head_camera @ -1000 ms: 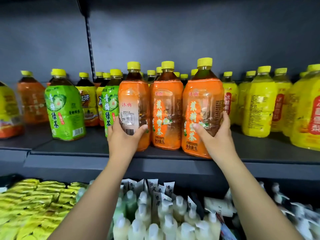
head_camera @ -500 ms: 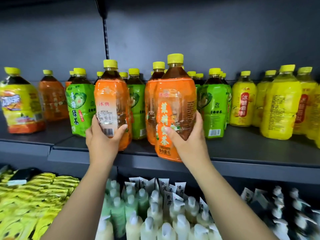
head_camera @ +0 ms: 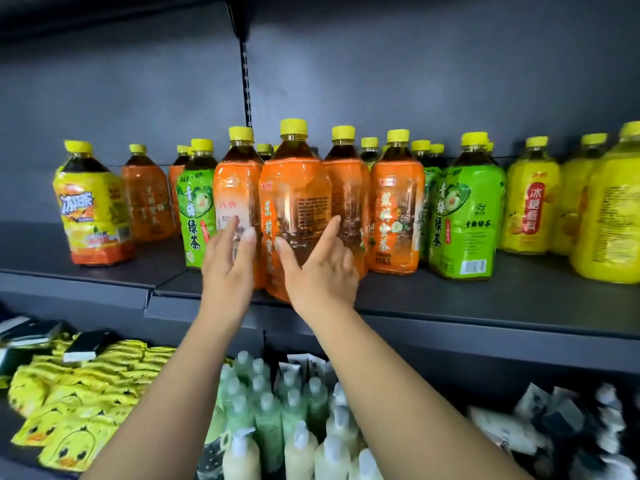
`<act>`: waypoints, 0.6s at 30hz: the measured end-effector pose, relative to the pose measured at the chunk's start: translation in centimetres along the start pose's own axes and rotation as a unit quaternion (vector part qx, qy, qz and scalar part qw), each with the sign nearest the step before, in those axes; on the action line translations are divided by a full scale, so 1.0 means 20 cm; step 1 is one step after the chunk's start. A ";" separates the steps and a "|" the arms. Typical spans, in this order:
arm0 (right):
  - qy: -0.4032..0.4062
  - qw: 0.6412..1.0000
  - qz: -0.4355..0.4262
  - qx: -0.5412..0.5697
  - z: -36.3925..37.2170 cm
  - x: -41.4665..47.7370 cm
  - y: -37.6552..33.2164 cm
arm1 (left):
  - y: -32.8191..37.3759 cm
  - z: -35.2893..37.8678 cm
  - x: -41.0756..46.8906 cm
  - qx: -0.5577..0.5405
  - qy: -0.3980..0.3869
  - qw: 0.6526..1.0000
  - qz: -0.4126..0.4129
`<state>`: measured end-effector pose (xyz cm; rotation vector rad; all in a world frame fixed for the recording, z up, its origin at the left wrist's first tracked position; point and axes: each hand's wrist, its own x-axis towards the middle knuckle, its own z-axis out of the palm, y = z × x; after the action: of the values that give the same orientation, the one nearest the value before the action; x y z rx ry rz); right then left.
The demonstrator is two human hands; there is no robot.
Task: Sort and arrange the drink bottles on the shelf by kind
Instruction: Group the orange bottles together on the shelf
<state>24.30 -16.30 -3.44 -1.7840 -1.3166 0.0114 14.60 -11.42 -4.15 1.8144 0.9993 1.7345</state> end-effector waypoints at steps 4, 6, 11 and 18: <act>-0.046 0.999 -0.005 -0.014 -0.01 0.04 0.02 | -0.02 0.09 0.02 -0.010 -0.085 0.995 -0.053; -0.012 1.000 -0.003 -0.012 -0.07 0.05 0.07 | -0.04 0.15 0.01 0.030 -0.084 0.994 -0.058; -0.026 0.969 0.120 0.216 -0.16 0.17 0.21 | -0.03 0.24 0.00 0.125 -0.024 0.991 -0.048; -0.158 0.976 0.055 0.137 -0.26 0.09 0.29 | -0.01 0.31 -0.03 0.192 0.034 0.980 -0.030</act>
<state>31.91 -18.41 -3.24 -1.6584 -1.3579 0.5326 20.67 -10.70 -5.42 1.9349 1.4860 1.6636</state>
